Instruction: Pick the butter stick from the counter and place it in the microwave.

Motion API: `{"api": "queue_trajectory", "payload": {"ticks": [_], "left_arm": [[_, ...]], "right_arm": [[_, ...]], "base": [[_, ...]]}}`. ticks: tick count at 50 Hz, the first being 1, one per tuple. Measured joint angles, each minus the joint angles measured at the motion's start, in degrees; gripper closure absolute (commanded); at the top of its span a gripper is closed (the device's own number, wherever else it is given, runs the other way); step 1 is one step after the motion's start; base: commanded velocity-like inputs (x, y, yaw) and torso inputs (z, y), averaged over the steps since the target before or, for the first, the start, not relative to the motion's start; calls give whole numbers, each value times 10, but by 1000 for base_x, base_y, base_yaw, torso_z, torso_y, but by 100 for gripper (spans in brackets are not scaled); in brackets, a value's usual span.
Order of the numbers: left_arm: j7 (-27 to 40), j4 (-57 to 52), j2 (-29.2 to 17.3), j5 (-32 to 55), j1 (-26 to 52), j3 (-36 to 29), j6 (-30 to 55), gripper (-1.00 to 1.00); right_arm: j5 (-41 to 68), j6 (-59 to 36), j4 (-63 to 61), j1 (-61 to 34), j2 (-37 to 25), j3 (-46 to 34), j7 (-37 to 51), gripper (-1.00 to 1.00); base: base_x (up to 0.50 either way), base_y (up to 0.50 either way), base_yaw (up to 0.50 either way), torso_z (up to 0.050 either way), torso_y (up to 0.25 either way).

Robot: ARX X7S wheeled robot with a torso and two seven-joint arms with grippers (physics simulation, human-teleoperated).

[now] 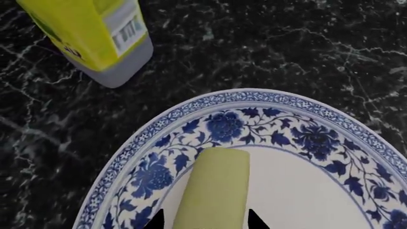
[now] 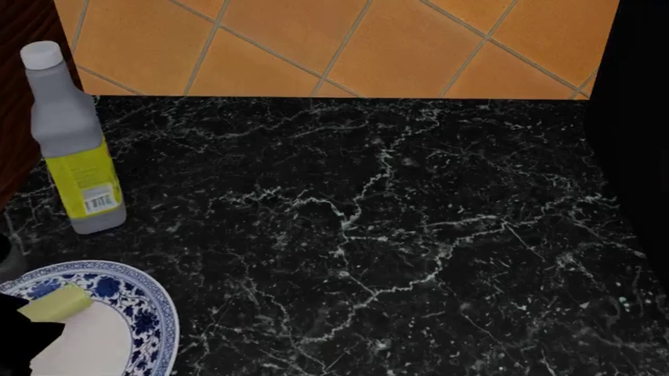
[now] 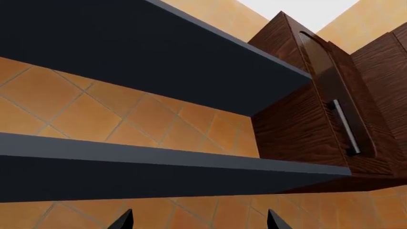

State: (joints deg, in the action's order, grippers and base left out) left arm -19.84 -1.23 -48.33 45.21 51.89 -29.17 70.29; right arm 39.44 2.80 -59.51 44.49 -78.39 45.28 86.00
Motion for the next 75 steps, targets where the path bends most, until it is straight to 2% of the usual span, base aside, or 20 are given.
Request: {"api": "queue_trajectory", "payload": {"ticks": [26,49,61,75], "left_arm": [[67,-76,4,84,18,97,67,100],[137,-91,60,153,20,212,47,100],[195,-111,91,208,25,271,55,100],[235,-144,113,256,26,298,67,100]], "right_arm": [[1,5,0,1,4,5,-4,-100],[-7,15,0,1,16,-1,-10,-100],[-3,14,0,1,13,4,-10,-100],[-8,16,0,2,17,-5,-11,-100]], "base": [[0,0,0,0,0],[0,0,0,0,0],[0,0,0,0,0],[-86,0,0,0,0]]}}
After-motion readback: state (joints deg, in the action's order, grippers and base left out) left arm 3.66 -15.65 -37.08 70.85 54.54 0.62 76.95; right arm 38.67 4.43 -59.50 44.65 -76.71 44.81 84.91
